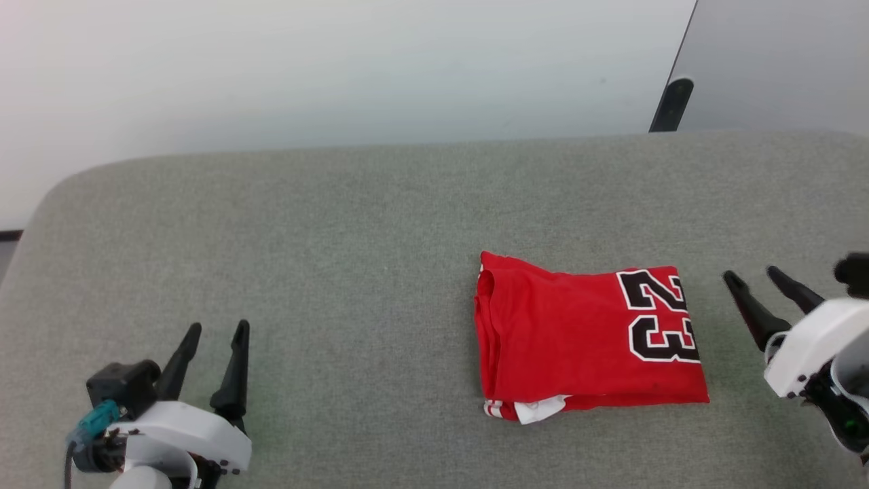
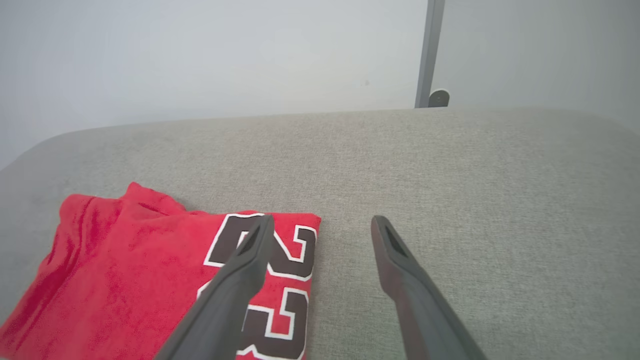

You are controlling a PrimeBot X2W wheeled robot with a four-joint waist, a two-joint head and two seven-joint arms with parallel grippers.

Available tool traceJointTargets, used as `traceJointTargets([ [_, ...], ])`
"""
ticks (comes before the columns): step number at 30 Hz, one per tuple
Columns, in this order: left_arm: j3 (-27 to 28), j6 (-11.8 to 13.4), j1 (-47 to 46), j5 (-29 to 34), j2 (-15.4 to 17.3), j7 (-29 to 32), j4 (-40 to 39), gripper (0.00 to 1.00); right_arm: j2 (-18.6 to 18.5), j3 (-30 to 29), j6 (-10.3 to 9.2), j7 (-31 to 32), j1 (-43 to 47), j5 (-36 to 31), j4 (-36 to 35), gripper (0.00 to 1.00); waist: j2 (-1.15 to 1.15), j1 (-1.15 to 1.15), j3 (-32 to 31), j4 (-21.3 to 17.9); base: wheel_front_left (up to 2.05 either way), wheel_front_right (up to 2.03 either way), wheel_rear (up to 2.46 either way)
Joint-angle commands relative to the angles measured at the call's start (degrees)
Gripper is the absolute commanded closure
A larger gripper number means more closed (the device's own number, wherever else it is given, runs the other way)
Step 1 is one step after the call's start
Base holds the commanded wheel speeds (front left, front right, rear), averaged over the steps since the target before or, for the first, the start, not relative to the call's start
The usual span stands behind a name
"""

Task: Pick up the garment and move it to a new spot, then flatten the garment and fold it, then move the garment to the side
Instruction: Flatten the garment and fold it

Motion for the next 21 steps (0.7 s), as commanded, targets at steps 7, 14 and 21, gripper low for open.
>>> traceJointTargets([
  [7, 0.29, 1.01, 2.20, 1.46, -0.66, -0.02, -0.42, 0.00, 3.85, -2.43, -0.07, -10.81, 3.20, -2.69, 3.72, 0.00, 0.00, 0.00, -2.65, -0.47, 0.00, 0.00, 0.00],
  [14, 1.32, 1.72, 5.47, 2.57, -0.69, -0.03, -2.33, 0.00, 7.85, -4.15, -0.07, -14.86, 5.31, -5.66, 5.32, 0.00, 0.00, 0.00, -5.15, -0.92, 0.00, 0.00, 0.00],
  [21, 3.37, 2.57, 7.98, 2.86, -0.21, -0.02, -5.10, 0.00, 9.76, -7.83, -0.07, -16.24, 7.87, -8.86, 3.45, 0.00, 0.00, 0.00, -6.55, -0.64, 0.00, 0.00, 0.00],
])
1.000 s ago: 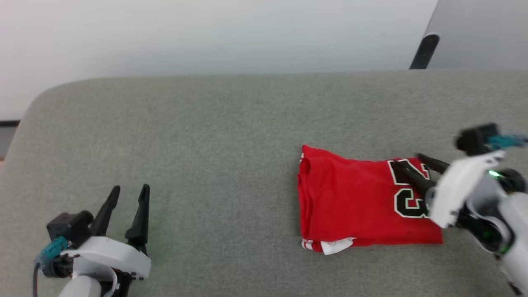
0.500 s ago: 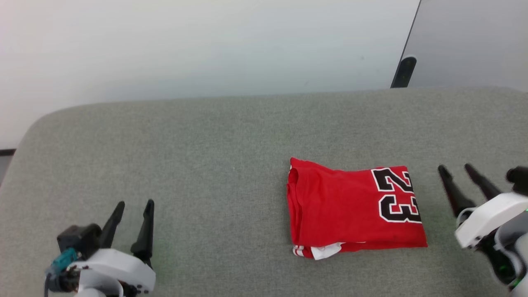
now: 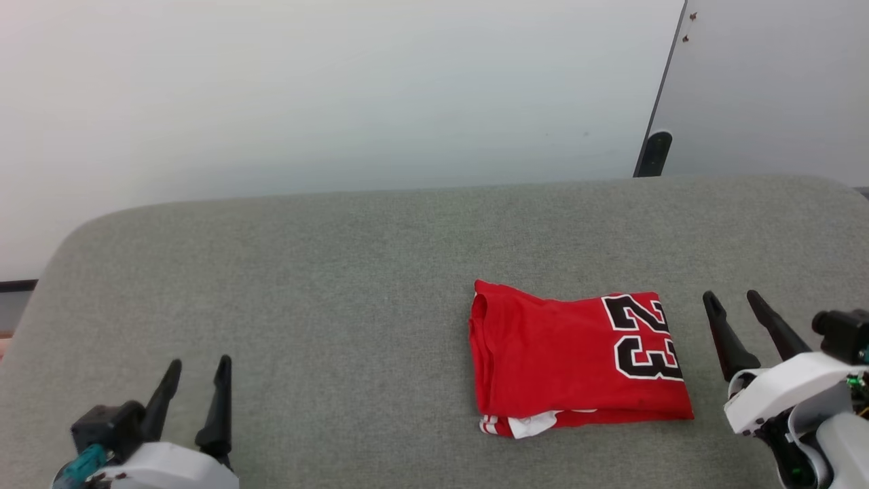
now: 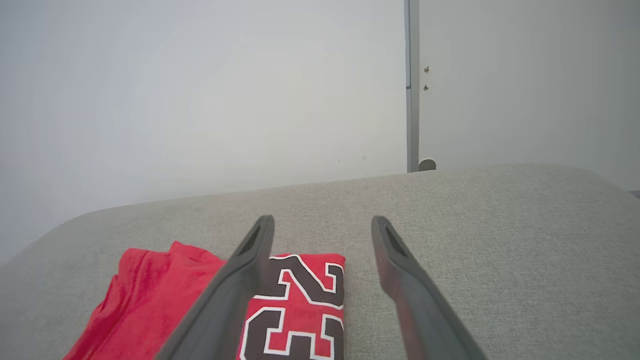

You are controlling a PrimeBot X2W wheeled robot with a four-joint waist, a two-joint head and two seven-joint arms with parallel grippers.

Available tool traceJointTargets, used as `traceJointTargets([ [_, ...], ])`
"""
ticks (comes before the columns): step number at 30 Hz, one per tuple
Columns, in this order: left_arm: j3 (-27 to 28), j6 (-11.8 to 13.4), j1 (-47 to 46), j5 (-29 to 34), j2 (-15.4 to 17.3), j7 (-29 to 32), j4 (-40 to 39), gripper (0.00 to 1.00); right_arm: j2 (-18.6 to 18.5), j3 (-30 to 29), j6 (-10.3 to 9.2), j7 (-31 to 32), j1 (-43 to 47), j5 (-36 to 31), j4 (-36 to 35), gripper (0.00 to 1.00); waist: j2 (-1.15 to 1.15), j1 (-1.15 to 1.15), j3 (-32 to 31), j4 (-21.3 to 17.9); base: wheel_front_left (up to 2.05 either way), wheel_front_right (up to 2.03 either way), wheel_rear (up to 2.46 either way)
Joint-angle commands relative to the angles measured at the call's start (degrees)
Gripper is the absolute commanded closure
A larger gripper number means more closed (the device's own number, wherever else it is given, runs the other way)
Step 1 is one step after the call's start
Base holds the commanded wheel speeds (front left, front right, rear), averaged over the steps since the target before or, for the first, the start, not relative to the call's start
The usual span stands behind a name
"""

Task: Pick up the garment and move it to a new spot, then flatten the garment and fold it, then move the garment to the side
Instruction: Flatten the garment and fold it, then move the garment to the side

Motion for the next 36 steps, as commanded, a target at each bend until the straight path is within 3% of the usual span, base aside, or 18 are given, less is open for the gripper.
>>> traceJointTargets([
  [1, 0.38, 0.08, 1.10, 0.02, 0.32, -0.01, -0.52, 0.00, 0.59, -0.76, -0.08, -0.24, 1.52, -0.74, -0.67, 0.00, 0.00, 0.00, -0.35, 0.21, 0.00, 0.00, 0.00],
  [12, 1.36, 0.74, 5.74, -0.12, 1.24, 0.00, -4.53, 0.00, 1.91, -4.50, -0.08, 0.87, 6.94, -4.48, -6.32, 0.00, 0.00, 0.00, -1.67, 1.02, 0.00, 0.00, 0.00],
  [24, 1.06, 3.36, 10.56, -0.08, 0.96, 1.31, -11.49, 0.00, 0.86, -13.24, -0.08, 4.92, 13.22, -8.29, -13.75, 0.00, 0.00, 0.00, -1.47, 0.83, 0.00, 0.00, 0.00],
  [36, 0.90, 4.12, 10.28, -0.69, 1.60, 2.57, -13.59, 0.00, 3.80, -17.75, -0.08, 7.90, 15.99, -12.40, -20.06, 0.00, 0.00, 0.00, -0.99, 0.98, 0.00, 0.00, 0.00],
])
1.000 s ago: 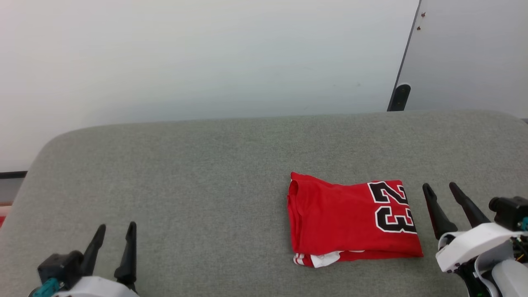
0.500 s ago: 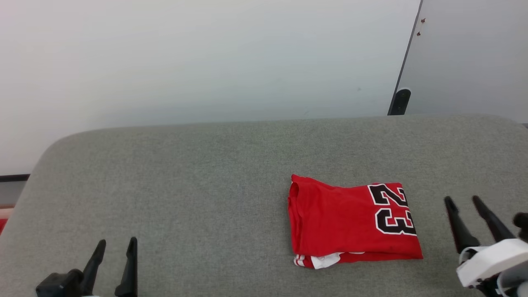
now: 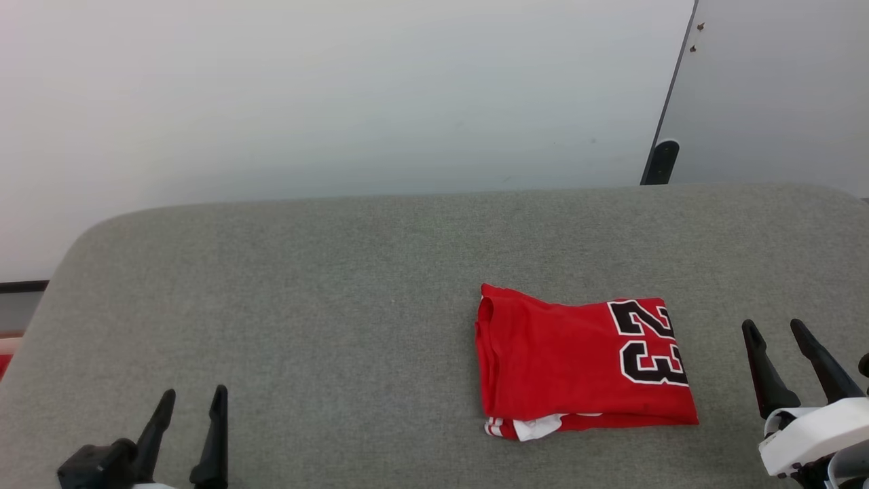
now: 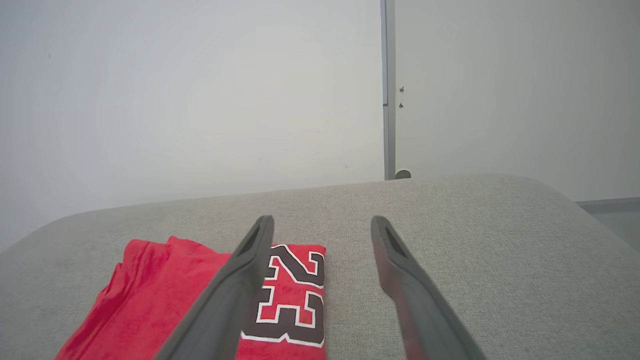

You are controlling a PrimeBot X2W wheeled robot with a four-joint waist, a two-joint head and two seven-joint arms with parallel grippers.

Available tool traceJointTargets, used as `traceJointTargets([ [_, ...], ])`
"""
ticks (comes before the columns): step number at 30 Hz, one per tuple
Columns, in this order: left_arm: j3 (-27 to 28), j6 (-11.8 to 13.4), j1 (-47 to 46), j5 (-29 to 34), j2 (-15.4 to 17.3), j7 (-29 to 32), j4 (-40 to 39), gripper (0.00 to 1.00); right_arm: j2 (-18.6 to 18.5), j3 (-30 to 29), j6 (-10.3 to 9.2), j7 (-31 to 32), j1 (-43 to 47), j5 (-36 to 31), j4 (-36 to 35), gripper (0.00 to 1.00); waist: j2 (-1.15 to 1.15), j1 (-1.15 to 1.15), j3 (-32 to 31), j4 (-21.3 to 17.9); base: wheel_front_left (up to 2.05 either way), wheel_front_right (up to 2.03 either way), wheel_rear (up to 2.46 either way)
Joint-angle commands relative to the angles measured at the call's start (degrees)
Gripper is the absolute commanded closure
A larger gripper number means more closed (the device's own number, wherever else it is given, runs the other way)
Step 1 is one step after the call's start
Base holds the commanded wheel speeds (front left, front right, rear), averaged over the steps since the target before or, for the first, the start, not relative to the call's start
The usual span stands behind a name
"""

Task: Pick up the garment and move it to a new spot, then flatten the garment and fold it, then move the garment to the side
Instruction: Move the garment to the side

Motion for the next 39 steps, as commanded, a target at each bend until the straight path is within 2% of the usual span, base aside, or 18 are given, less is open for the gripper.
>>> traceJointTargets([
  [1, -0.02, 0.26, -0.22, -0.34, 0.27, 0.12, -0.14, 0.00, 0.48, -0.59, -0.08, 0.33, 0.57, -0.66, -0.65, 0.00, 0.00, 0.00, 0.04, 0.06, 0.00, 0.00, 0.00],
  [20, -0.18, 0.73, -1.33, -0.88, 0.81, 0.14, -0.42, 0.00, 2.19, -1.97, -0.08, 1.87, 1.46, -2.04, -2.74, 0.00, 0.00, 0.00, 0.34, -0.19, 0.00, 0.00, 0.00],
  [25, -0.35, 0.90, -1.77, -1.09, 0.77, 0.20, -0.63, 0.00, 1.90, -0.66, -0.08, 4.80, -0.29, -0.67, -2.34, 0.00, 0.00, 0.00, 1.13, -0.25, 0.00, 0.00, 0.00],
  [32, -0.63, 0.56, -3.11, -1.46, 0.70, 0.25, -0.40, 0.00, -3.19, 6.42, -0.08, 19.25, -9.24, 0.09, 0.48, 0.00, 0.00, 0.00, 4.20, -0.45, 0.00, 0.00, 0.00],
  [39, -0.73, -0.11, -5.98, -1.56, 1.02, -0.26, -0.05, 0.00, -6.70, 14.99, -0.08, 32.35, -19.09, 5.44, 6.00, 0.00, 0.00, 0.00, 8.26, 0.19, 0.00, 0.00, 0.00],
])
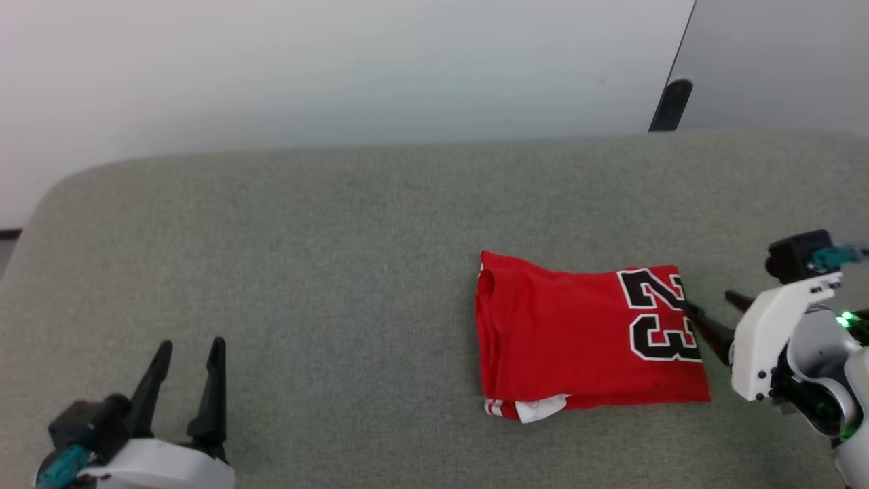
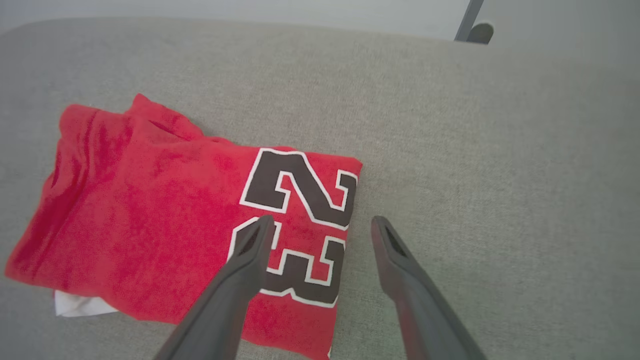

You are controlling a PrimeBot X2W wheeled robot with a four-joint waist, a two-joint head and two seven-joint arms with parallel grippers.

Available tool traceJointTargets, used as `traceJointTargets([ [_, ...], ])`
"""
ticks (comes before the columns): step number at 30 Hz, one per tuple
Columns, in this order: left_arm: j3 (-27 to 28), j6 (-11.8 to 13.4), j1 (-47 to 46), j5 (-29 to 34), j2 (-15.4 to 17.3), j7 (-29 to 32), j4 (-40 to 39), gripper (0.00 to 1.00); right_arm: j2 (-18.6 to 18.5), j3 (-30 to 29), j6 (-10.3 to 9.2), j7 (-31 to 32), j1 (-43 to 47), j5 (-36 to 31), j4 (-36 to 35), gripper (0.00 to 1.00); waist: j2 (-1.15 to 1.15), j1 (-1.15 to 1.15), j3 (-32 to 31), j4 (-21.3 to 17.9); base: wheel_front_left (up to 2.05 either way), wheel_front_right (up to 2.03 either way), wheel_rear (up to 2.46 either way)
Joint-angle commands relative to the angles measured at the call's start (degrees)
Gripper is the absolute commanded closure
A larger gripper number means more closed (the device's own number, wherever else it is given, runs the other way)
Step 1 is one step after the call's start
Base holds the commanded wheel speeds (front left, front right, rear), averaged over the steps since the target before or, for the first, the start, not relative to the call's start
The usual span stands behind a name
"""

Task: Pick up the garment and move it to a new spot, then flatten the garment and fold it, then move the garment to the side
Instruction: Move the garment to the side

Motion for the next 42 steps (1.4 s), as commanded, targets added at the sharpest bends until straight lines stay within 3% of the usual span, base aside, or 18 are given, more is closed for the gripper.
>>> traceJointTargets([
  [1, 0.02, -0.39, -0.97, -0.20, 0.23, -0.28, 0.08, 0.00, 0.09, 1.21, -0.08, 2.33, -1.20, 2.02, 1.35, 0.00, 0.00, 0.00, 2.10, 0.65, 0.00, 0.00, 0.00],
  [8, -0.41, -0.71, -3.71, 0.26, 0.33, -0.61, 0.58, 0.00, -2.20, 6.93, -0.08, 13.22, -5.17, 8.61, 7.34, 0.00, 0.00, 0.00, 6.08, 1.60, 0.00, 0.00, 0.00],
  [19, -1.02, -1.18, -7.32, 0.70, 0.50, -1.08, 1.27, 0.00, -2.51, 13.61, -0.10, 13.38, -8.67, 11.24, 12.23, 0.00, 0.00, 0.00, 10.53, 1.51, 0.00, 0.00, 0.00],
  [20, -1.18, -1.24, -7.56, 0.77, 0.42, -1.13, 1.42, 0.00, -2.35, 14.11, -0.10, 13.00, -8.85, 11.52, 12.36, 0.18, 0.00, 0.00, 10.62, 1.49, 0.00, 0.00, 0.00],
  [21, -1.35, -1.35, -7.80, 0.79, 0.31, -1.15, 1.58, 0.00, -2.35, 14.58, -0.10, 12.70, -8.86, 11.91, 12.60, 0.59, 0.00, 0.00, 10.66, 1.51, 0.00, 0.00, 0.00],
  [22, -1.51, -1.38, -8.02, 0.81, 0.21, -1.17, 1.75, 0.00, -2.26, 15.20, -0.10, 12.43, -8.90, 12.37, 12.59, 0.86, 0.00, 0.00, 10.66, 1.52, 0.00, 0.00, 0.00],
  [23, -1.65, -1.44, -8.14, 0.87, 0.14, -1.22, 1.90, 0.00, -2.24, 15.66, -0.10, 12.12, -8.92, 12.88, 12.73, 1.00, 0.00, 0.00, 10.62, 1.52, 0.00, 0.00, 0.00],
  [33, -2.05, -1.65, -7.87, 0.71, -0.15, -1.57, 3.23, 0.00, -3.72, 16.02, -0.09, 6.60, -10.20, 16.45, 12.99, 1.00, 0.00, 0.00, 9.45, 0.58, 0.00, 0.00, 0.00],
  [42, -2.02, -1.77, -8.37, 0.78, 0.16, -1.81, 1.38, 0.00, -6.90, 11.89, -0.09, 1.32, -11.99, 18.83, 12.85, 1.00, 0.00, 0.00, 10.26, -2.46, 0.00, 0.00, 0.00],
])
